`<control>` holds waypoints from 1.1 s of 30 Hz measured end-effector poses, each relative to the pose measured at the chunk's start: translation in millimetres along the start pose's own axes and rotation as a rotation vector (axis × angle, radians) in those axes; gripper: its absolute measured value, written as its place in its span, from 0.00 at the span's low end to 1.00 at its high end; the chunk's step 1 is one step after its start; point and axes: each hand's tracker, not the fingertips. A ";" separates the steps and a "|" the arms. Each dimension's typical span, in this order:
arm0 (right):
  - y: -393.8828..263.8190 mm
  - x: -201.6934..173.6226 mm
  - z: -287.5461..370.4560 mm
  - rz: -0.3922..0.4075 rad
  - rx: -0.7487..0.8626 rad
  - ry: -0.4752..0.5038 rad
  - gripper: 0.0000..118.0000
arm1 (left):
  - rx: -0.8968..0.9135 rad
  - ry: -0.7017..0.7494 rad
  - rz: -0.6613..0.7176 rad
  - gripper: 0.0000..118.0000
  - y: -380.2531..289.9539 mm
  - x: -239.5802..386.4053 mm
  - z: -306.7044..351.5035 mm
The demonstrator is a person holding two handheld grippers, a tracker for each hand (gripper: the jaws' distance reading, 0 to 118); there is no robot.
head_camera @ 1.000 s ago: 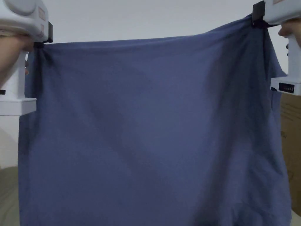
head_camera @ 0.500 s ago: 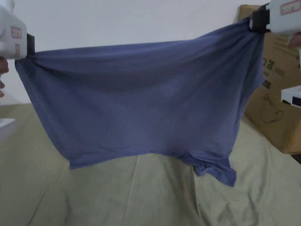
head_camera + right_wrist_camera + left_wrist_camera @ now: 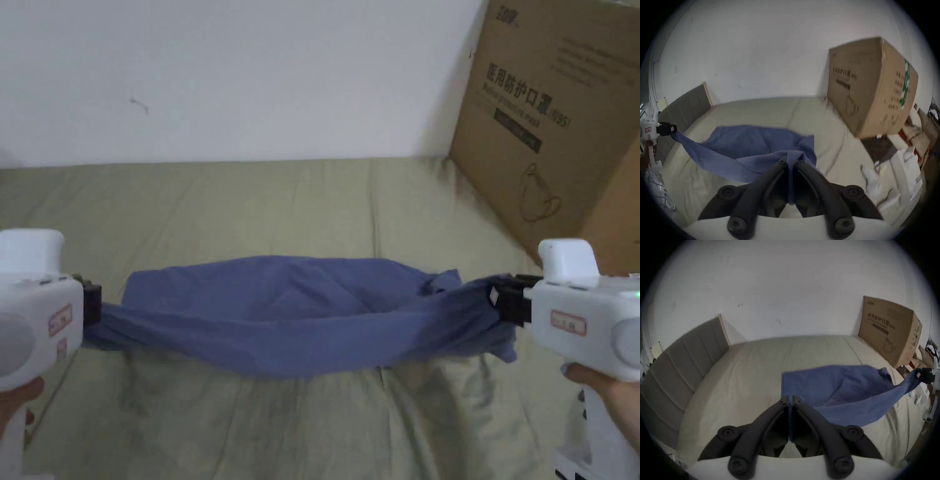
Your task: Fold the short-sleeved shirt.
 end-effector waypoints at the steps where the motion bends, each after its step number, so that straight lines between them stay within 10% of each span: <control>1: -18.1 1.1 -4.3 0.012 -0.034 -0.017 0.01 | -0.013 0.009 -0.004 0.02 -14.8 1.2 -4.1; 33: -227.9 23.5 156.5 -0.013 -0.209 0.023 0.01 | -0.274 -0.034 -0.162 0.02 -229.1 1.7 135.4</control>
